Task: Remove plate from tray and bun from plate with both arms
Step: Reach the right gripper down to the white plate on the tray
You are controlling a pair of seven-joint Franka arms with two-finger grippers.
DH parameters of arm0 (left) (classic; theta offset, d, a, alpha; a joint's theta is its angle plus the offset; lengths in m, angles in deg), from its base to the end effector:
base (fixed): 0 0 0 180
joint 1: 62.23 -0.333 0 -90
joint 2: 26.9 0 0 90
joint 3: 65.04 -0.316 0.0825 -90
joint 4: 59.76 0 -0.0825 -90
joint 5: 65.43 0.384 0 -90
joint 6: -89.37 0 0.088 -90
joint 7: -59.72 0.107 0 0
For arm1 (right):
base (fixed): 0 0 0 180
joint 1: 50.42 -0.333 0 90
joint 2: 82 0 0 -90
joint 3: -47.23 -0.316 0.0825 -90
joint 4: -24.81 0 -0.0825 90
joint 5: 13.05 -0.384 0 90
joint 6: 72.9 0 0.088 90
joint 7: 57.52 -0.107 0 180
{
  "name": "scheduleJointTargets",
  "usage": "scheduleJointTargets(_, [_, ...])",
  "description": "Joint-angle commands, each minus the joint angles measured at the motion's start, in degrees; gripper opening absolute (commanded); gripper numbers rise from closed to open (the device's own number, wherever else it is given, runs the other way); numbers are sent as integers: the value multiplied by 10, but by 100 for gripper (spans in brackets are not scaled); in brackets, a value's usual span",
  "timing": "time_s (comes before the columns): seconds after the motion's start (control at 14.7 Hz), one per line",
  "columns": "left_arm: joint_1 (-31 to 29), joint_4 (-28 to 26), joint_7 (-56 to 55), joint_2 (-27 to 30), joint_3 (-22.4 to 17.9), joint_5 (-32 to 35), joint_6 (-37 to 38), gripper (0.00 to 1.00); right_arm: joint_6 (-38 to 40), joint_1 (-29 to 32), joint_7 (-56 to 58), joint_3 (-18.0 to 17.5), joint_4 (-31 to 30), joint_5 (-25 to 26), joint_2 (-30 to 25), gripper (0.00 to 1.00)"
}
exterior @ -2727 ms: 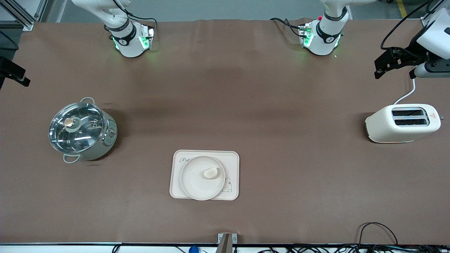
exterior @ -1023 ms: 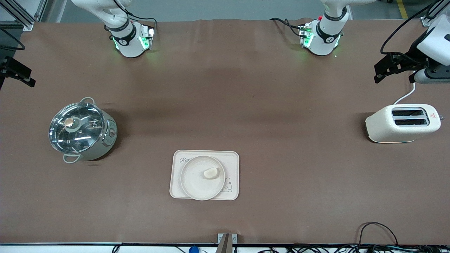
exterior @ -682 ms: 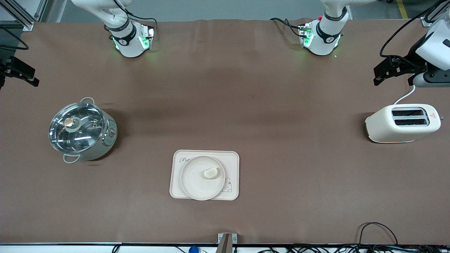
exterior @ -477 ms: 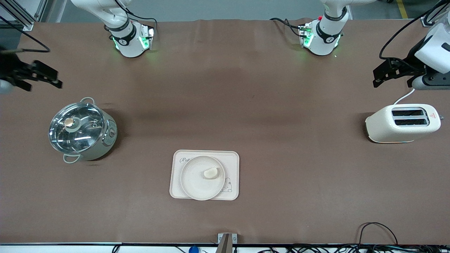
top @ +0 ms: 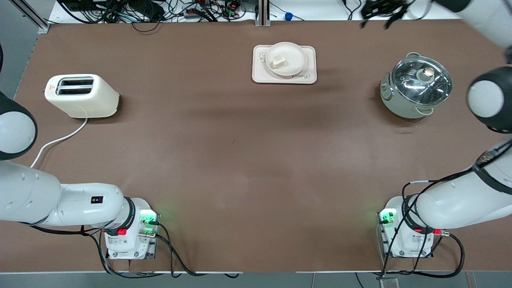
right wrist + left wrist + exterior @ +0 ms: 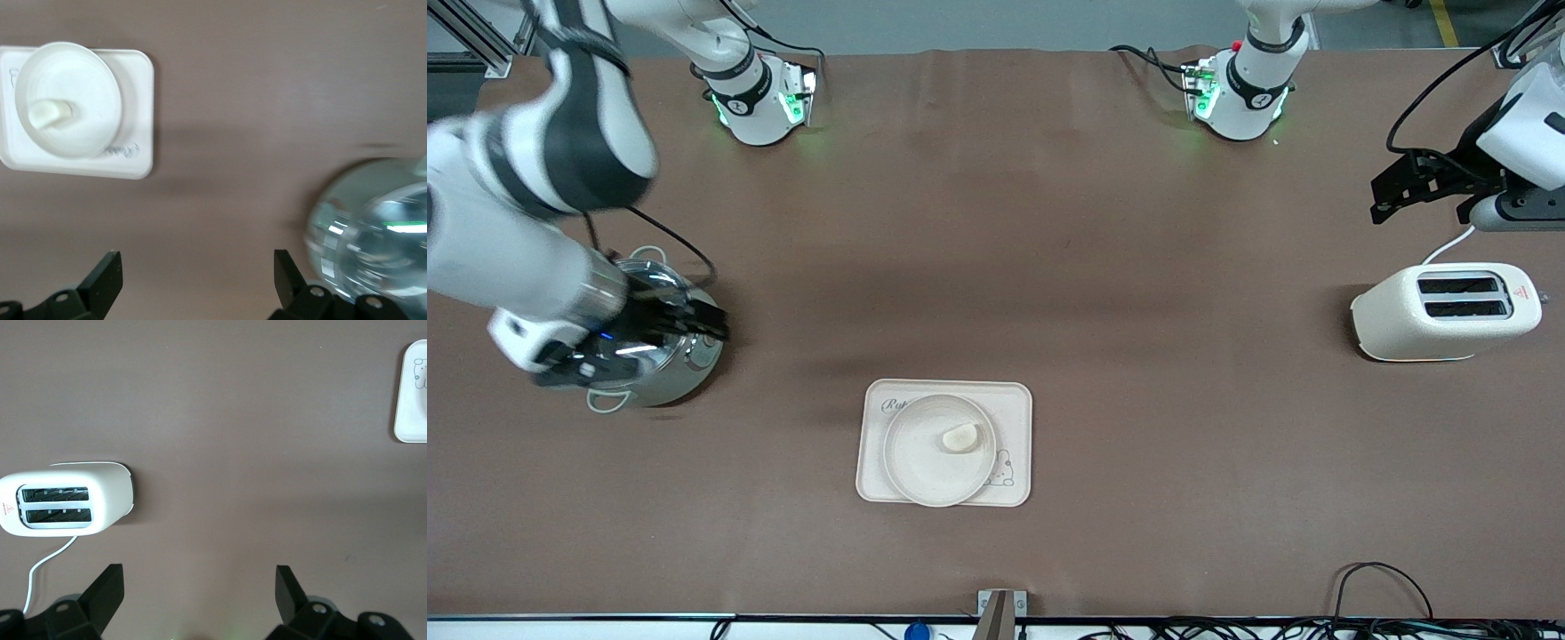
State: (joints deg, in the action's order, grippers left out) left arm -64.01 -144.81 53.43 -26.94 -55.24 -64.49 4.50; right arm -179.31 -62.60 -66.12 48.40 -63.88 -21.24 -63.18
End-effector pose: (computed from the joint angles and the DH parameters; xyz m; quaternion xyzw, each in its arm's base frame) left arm 0.5408 -0.0743 0.6567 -0.9999 0.0144 0.0009 0.0083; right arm 0.6427 0.1379 0.4607 -0.9978 -0.0007 0.0204 0.0624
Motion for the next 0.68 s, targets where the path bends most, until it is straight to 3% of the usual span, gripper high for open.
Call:
scheduleJointTargets(0.0, [-6,12,8,-4,1,2,2,100,-66,-2,-99,-47,14,-10,68,100])
scheduleJointTargets(0.2, [-12,12,8,-4,1,3,2,100,-176,-7,-156,-79,16,-7,146,100])
scheduleJointTargets(0.61, [-16,11,5,-15,1,2,3,100,-309,-46,-238,-83,52,-8,261,100])
